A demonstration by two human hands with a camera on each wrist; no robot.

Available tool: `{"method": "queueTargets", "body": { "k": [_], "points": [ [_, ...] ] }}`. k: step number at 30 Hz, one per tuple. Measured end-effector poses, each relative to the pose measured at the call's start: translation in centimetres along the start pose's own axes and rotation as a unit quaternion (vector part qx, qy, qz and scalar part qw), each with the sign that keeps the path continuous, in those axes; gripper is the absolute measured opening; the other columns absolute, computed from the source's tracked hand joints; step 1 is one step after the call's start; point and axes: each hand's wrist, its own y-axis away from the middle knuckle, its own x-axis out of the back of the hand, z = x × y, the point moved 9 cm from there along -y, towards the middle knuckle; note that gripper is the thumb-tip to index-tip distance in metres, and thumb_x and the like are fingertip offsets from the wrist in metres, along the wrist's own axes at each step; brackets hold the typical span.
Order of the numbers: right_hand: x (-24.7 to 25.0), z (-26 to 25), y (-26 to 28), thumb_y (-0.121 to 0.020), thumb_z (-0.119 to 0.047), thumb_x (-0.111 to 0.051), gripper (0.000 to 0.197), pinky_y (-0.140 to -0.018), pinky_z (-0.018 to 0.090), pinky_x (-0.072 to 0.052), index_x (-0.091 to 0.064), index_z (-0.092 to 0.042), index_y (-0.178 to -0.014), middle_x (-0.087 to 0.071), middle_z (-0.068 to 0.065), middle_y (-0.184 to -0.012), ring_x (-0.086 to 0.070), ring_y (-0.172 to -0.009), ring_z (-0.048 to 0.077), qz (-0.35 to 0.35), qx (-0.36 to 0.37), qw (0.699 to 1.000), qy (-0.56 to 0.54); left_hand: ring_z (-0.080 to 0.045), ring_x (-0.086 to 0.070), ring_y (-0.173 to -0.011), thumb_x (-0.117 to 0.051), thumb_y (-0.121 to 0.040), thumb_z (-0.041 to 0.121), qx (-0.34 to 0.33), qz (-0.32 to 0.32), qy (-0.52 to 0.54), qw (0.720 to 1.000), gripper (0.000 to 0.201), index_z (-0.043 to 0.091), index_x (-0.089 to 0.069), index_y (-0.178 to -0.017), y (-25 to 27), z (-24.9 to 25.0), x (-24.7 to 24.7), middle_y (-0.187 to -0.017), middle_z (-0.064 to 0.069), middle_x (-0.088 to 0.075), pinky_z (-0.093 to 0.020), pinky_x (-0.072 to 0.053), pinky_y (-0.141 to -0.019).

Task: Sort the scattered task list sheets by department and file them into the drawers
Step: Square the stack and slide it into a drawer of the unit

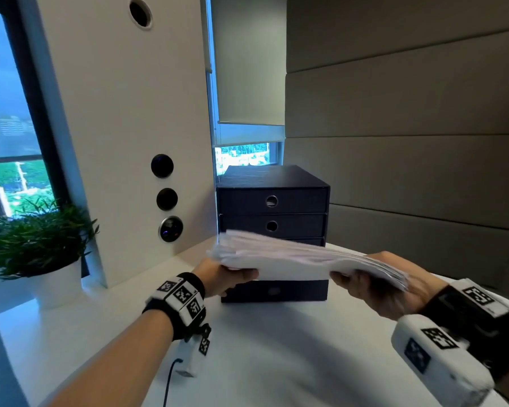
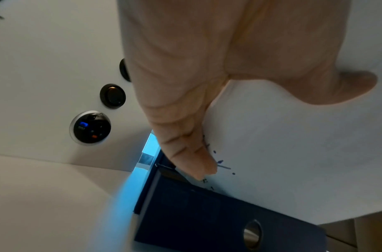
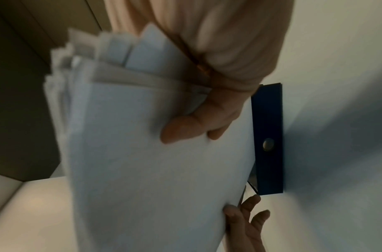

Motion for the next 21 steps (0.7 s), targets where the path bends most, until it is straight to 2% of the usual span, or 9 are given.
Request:
{"method": "queueTargets", "body": {
  "k": [3, 6, 7, 9, 11, 13, 17, 19, 21],
  "points": [
    [0.6, -1.7, -1.0, -0.062, 0.009, -0.062, 0.04, -0.034, 0.024, -0.05, -0.057, 0.01, -0.102, -0.065, 0.022, -0.075, -0.057, -0.035, 0.022, 0.03, 0.058, 0.997, -0.038, -0.02, -0.066, -0.077, -0.069, -0.079, 0.048, 0.05, -0.011, 0.025, 0.998, 0.042, 0.022, -0.056, -0.109, -0.9, -0.6, -0.5, -0.095, 0.003, -0.066, -0.028, -0.052, -0.053],
    [1.8, -3.3, -1.9, -0.087, -0.006, -0.04, 0.023, -0.029, 0.026, -0.047, -0.055, 0.007, -0.099, -0.064, 0.026, -0.072, -0.058, -0.034, 0.027, 0.06, 0.083, 0.991, -0.088, -0.019, -0.064, -0.065, -0.066, -0.076, 0.058, 0.096, -0.062, 0.071, 0.991, 0.064, 0.017, -0.05, -0.122, -1.7, -1.9, -1.3, -0.105, -0.003, -0.062, -0.031, -0.054, -0.056],
    [2.1, -3.5, -2.0, -0.087, -0.006, -0.041, 0.022, -0.028, 0.026, -0.046, -0.055, 0.007, -0.098, -0.064, 0.027, -0.071, -0.057, -0.034, 0.027, 0.065, 0.082, 0.99, -0.094, -0.019, -0.064, -0.06, -0.069, -0.066, 0.067, 0.102, -0.08, 0.08, 0.988, 0.077, 0.017, -0.05, -0.122, -1.7, -2.0, -1.5, -0.107, -0.007, -0.062, -0.031, -0.054, -0.056],
    [2.3, -3.7, -2.2, -0.072, 0.006, -0.057, 0.027, -0.029, 0.023, -0.045, -0.055, 0.008, -0.098, -0.064, 0.026, -0.074, -0.054, -0.032, 0.024, 0.056, 0.077, 0.991, -0.092, -0.018, -0.063, -0.055, -0.073, -0.039, 0.078, 0.11, -0.107, 0.088, 0.984, 0.101, 0.019, -0.051, -0.117, -2.0, -2.2, -1.8, -0.106, -0.011, -0.062, -0.03, -0.054, -0.056],
    [2.9, -3.4, -2.4, -0.049, 0.02, -0.066, 0.053, -0.031, 0.019, -0.044, -0.056, 0.012, -0.1, -0.065, 0.026, -0.078, -0.051, -0.032, 0.02, 0.044, 0.063, 0.994, -0.079, -0.017, -0.062, -0.055, -0.073, -0.038, 0.071, 0.113, -0.123, 0.095, 0.981, 0.102, 0.016, -0.048, -0.119, -2.0, -2.4, -2.2, -0.1, -0.01, -0.059, -0.03, -0.054, -0.058],
    [3.0, -3.1, -2.4, -0.038, 0.025, -0.07, 0.066, -0.03, 0.019, -0.043, -0.056, 0.013, -0.102, -0.065, 0.025, -0.078, -0.051, -0.032, 0.018, 0.021, 0.062, 0.995, -0.075, -0.018, -0.062, -0.056, -0.072, -0.04, 0.066, 0.125, -0.131, 0.115, 0.977, 0.1, 0.014, -0.046, -0.122, -1.9, -2.8, -2.4, -0.096, -0.009, -0.055, -0.03, -0.054, -0.061],
    [2.4, -3.5, -1.6, -0.008, 0.026, -0.08, 0.088, -0.026, 0.019, -0.041, -0.059, 0.012, -0.092, -0.066, 0.022, -0.074, -0.051, -0.031, 0.015, -0.005, 0.089, 0.993, -0.083, -0.02, -0.065, -0.053, -0.081, -0.015, 0.072, 0.138, -0.137, 0.195, 0.961, 0.111, 0.024, -0.049, -0.11, -1.8, -2.9, -2.9, -0.101, -0.013, -0.05, -0.027, -0.053, -0.053],
    [1.8, -3.5, -1.2, -0.021, 0.021, -0.082, 0.076, -0.025, 0.018, -0.039, -0.058, 0.012, -0.093, -0.066, 0.022, -0.072, -0.05, -0.03, 0.015, -0.012, 0.089, 0.993, -0.071, -0.022, -0.065, -0.054, -0.085, -0.008, 0.067, 0.128, -0.13, 0.257, 0.949, 0.114, 0.02, -0.051, -0.106, -1.7, -2.7, -3.0, -0.099, -0.012, -0.05, -0.028, -0.054, -0.052],
    [1.6, -2.9, -1.2, -0.052, 0.008, -0.077, 0.047, -0.025, 0.016, -0.038, -0.056, 0.011, -0.095, -0.066, 0.022, -0.067, -0.049, -0.029, 0.015, 0.001, 0.079, 0.996, -0.049, -0.029, -0.068, -0.062, -0.09, -0.009, 0.059, 0.123, -0.132, 0.332, 0.926, 0.12, 0.011, -0.051, -0.111, -1.2, -2.6, -3.2, -0.095, -0.012, -0.054, -0.035, -0.057, -0.057]
  ]
}}
